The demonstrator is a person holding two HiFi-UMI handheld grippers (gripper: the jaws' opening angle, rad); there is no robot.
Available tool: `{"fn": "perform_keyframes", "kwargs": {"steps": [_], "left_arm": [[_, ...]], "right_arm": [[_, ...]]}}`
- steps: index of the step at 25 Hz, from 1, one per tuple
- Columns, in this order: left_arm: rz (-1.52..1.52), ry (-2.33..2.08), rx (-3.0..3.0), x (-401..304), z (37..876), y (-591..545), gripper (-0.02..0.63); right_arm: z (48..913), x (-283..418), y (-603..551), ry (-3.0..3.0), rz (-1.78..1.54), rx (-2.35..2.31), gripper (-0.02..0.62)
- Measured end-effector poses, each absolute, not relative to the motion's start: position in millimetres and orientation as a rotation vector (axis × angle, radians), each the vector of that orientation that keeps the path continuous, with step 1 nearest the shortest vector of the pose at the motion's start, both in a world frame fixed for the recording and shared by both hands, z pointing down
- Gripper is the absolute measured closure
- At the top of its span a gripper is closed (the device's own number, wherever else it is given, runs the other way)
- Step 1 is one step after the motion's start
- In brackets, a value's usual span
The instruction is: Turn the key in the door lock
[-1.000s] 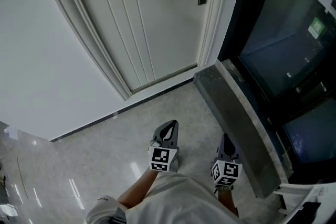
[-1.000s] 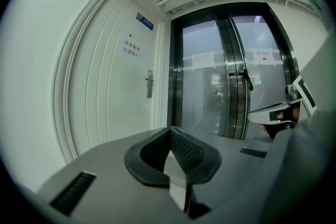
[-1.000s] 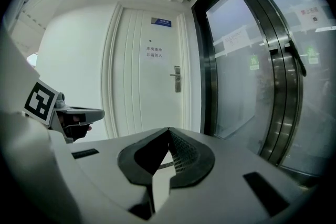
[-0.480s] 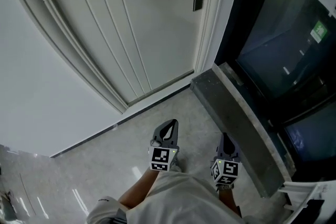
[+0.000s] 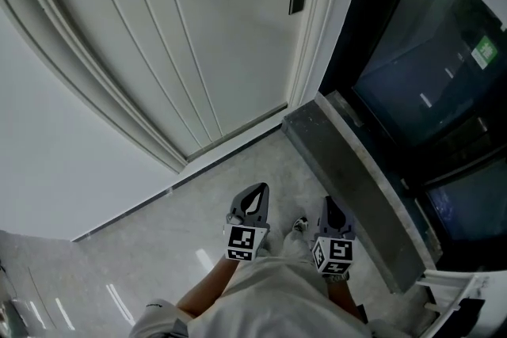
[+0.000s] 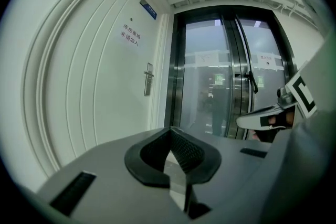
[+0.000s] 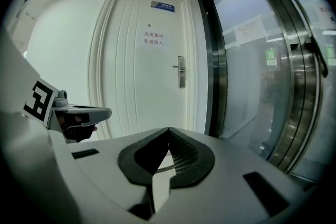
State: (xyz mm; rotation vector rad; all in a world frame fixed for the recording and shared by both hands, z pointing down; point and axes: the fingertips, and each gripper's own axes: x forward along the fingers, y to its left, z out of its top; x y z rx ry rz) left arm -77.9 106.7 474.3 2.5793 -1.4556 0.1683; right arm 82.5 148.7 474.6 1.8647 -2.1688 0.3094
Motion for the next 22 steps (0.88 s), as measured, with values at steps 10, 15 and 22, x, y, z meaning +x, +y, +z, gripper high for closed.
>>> {"fn": "perform_keyframes", "kwargs": {"steps": [10, 15, 22], "left_arm": [[0.187, -1.672, 2.404, -111.8, 485.1, 63.0, 0.598], [0.183, -1.732, 2.362, -105.9, 482.8, 24.5, 0.598], [0.188, -1.798, 2.327, -75.3, 477.2, -37.4, 0.598]], "right_arm": [[485.3, 66.0, 79.8, -2.278, 0.33, 1.742, 0.592], [484.1, 74.9, 25.0, -2.31, 0.347, 1.732, 0.592], [480.2, 106.3, -45.1, -2.379, 0.369, 1.688, 0.592]]}}
